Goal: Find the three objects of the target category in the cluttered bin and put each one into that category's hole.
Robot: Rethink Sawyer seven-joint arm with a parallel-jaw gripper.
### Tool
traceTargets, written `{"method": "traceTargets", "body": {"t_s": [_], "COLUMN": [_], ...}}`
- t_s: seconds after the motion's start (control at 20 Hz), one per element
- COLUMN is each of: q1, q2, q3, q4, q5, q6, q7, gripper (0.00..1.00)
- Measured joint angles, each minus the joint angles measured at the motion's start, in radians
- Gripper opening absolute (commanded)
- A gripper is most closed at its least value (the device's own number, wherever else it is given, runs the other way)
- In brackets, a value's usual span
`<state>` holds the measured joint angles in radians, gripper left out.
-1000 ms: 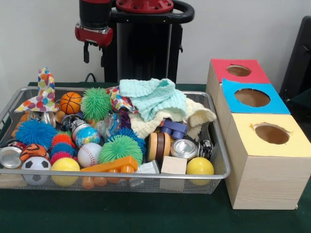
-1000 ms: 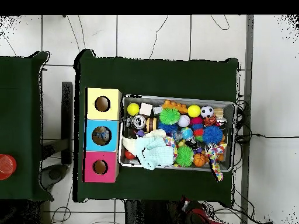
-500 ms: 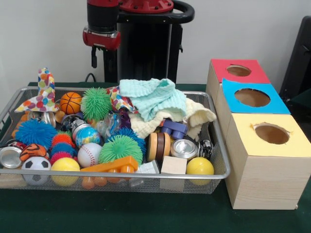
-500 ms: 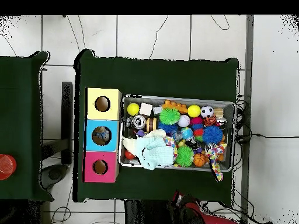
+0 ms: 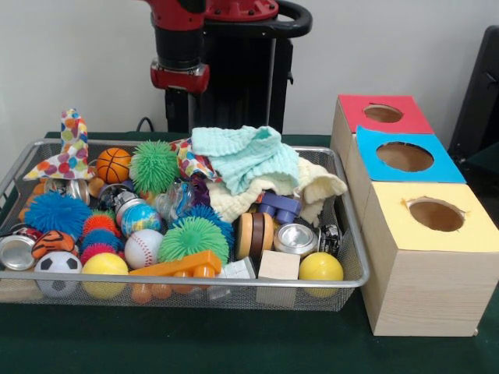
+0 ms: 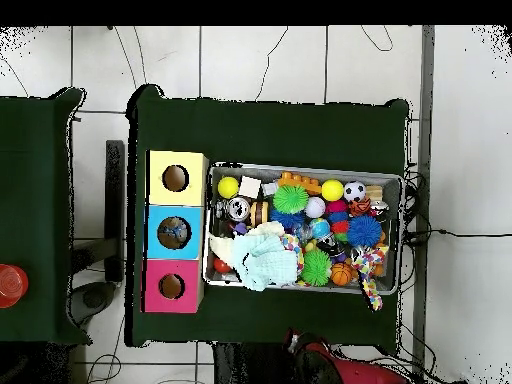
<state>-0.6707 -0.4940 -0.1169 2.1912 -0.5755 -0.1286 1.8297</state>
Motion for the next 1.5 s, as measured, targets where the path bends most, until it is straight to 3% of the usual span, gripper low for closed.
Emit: {"method": "traceTargets", "body": {"t_s": [0.35, 0.75, 1.2, 1.5], "q1": [-0.001, -0.001, 0.018, 0.048], "q2": [0.08, 0.105, 0.065, -0.016], "q3": [0.006, 0.015, 0.021, 0.021], "q4": [-0.016, -0.016, -0.013, -0.003], "q5": [0.062, 0.111, 0.135, 0.139], "q6": [-0.006, -0.008, -0.008, 0.009], "q7": [0.0, 0.0, 0.0, 0.0], "gripper": [1.0, 1.0, 1.0, 1.0]}}
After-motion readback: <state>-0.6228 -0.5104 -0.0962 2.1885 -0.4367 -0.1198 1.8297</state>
